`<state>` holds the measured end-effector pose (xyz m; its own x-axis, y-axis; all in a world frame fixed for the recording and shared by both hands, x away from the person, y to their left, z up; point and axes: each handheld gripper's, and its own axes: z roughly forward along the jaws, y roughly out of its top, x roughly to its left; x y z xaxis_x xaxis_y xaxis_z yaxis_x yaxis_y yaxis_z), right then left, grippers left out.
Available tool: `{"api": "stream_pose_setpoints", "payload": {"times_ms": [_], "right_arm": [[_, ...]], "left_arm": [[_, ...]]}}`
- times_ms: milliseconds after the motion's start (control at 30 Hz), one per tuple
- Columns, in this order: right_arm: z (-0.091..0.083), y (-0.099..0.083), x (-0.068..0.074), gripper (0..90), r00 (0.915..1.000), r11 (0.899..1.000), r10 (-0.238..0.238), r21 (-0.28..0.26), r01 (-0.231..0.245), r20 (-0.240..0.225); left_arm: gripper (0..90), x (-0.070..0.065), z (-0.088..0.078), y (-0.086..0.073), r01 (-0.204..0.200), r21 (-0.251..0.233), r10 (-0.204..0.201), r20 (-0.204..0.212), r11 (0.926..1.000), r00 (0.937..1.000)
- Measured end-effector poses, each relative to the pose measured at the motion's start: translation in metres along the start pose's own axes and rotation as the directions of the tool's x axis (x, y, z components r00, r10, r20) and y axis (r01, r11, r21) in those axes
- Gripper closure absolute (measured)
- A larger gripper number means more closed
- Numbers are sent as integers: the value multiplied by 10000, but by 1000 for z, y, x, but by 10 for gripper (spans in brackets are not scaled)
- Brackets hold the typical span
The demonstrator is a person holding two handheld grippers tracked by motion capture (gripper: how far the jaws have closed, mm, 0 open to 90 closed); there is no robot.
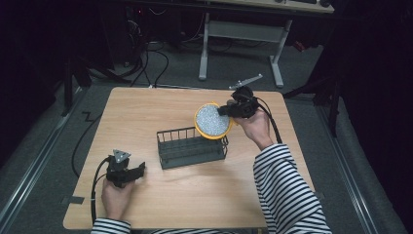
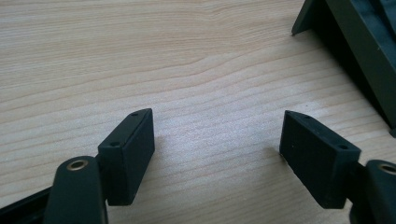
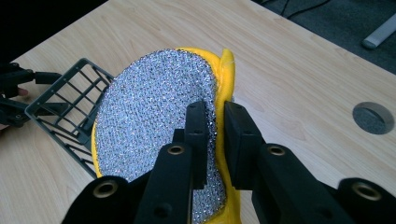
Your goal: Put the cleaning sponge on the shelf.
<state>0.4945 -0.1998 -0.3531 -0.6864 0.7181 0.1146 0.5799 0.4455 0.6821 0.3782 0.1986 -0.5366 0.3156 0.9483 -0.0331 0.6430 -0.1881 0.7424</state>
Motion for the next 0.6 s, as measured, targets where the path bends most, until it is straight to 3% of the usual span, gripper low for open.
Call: {"api": "stream_pose_setpoints", "payload": {"times_ms": [267,600], "right_arm": [[23,4,6,807,9998,9997,-201,165,201,-6],[37,-2,8,802,9994,9991,-352,240,353,-60]], "left_arm": [[271,0,0,0,11,-4,-11,9,10000,10000],[271,0,0,0,0,-9,0,-14,10000,10000]]}}
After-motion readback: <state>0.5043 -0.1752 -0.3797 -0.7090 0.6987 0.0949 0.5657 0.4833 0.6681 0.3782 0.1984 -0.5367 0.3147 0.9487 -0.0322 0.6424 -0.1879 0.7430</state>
